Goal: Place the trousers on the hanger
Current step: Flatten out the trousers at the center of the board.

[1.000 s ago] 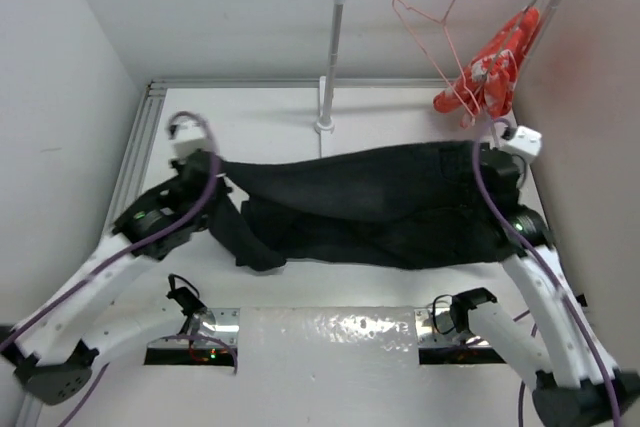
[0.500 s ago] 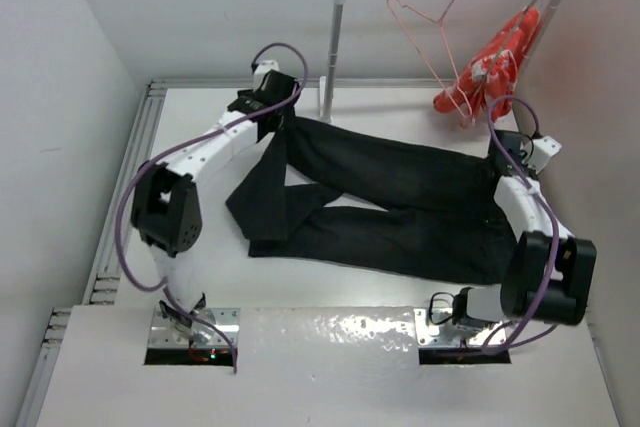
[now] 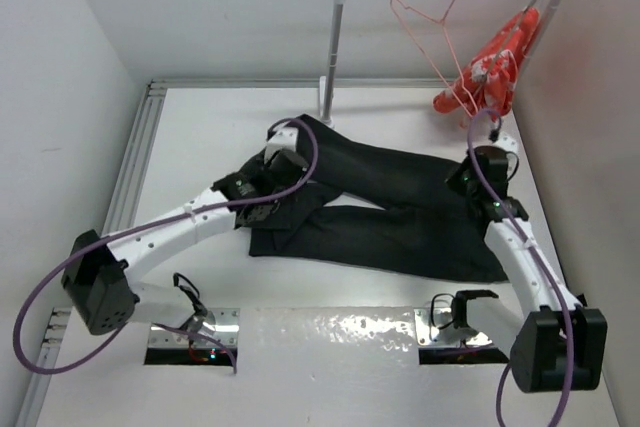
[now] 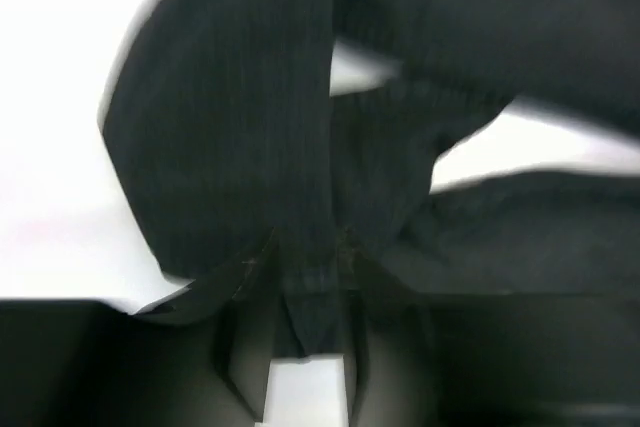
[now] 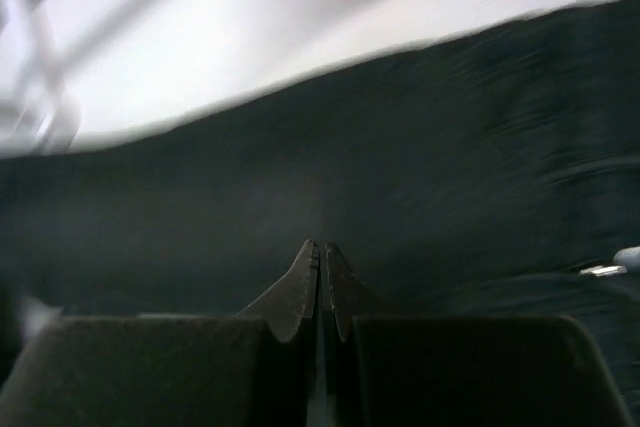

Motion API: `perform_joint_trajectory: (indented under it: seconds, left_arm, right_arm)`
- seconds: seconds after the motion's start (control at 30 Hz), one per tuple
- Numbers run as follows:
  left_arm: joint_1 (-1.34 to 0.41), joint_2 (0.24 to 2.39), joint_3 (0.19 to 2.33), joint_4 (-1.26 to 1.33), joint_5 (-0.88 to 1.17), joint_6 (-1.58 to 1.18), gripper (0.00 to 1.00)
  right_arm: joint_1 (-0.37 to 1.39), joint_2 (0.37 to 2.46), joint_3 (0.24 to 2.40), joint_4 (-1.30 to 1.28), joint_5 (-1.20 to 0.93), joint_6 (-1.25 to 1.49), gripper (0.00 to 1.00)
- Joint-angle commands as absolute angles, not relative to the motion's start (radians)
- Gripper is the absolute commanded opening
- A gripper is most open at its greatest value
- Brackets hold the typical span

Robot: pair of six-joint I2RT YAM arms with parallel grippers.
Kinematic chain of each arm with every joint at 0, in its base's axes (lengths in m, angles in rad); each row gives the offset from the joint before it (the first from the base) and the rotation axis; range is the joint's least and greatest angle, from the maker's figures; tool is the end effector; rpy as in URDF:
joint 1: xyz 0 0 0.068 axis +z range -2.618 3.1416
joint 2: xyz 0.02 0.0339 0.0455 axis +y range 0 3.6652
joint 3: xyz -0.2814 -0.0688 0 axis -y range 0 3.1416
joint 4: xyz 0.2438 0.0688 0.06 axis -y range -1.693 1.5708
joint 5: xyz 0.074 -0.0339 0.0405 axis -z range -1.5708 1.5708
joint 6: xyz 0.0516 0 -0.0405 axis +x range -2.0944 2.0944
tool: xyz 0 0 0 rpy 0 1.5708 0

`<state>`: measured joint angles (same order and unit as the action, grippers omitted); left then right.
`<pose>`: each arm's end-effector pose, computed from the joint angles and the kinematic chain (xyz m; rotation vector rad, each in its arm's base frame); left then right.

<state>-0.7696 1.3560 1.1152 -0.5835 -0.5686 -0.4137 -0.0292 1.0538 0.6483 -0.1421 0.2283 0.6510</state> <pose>0.2282 -0.1824 0.3023 0.1432 2.2337 0.0537 0.2343 -0.0185 0.2524 0.8284 1.9356 0.1315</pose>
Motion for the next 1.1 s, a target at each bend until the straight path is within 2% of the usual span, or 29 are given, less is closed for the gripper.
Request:
perform_joint_trajectory:
  seconds: [0.0, 0.13, 0.3, 0.4, 0.57, 0.7, 0.8, 0.93, 1.07]
  left_arm:
    - [-0.765, 1.321, 0.942, -0.577, -0.572, -0.518, 0.29]
    - [-0.782, 1.339, 0.865, -0.444, -0.421, -0.488, 0.35]
    - [-0.796, 1.397, 0.847, -0.336, -0.376, -0.459, 0.44]
    - [-0.796, 1.446, 0.853, -0.311, -0.38, -0.431, 0.44]
    - [-0.796, 1.534, 0.864, -0.345, -0.413, -0.452, 0.37]
    - [-0.796, 1.532, 0.853, -0.374, -0.445, -0.479, 0.35]
    - [-0.796, 1.537, 0.841, -0.374, -0.448, -0.48, 0.25]
    - [-0.796, 1.519, 0.834, -0.379, -0.465, -0.502, 0.01]
    - [-0.796, 1.422, 0.842, -0.42, -0.55, -0.546, 0.0]
  right_arm:
    - [0.04, 0.991, 0.571, -0.091, 0.037, 0.643, 0.0]
    - [0.069, 0.937, 0.514, -0.1, -0.04, 0.635, 0.0]
    - [0.109, 0.919, 0.477, -0.095, -0.083, 0.623, 0.0]
    - [0.129, 0.936, 0.471, -0.083, -0.092, 0.62, 0.0]
    - [0.135, 0.953, 0.472, -0.081, -0.078, 0.615, 0.0]
    - [0.135, 0.957, 0.471, -0.077, -0.072, 0.615, 0.0]
    - [0.135, 0.971, 0.469, -0.074, -0.071, 0.615, 0.0]
    - [0.137, 0.965, 0.466, -0.072, -0.064, 0.617, 0.0]
    - [0.135, 0.968, 0.463, -0.068, -0.074, 0.618, 0.0]
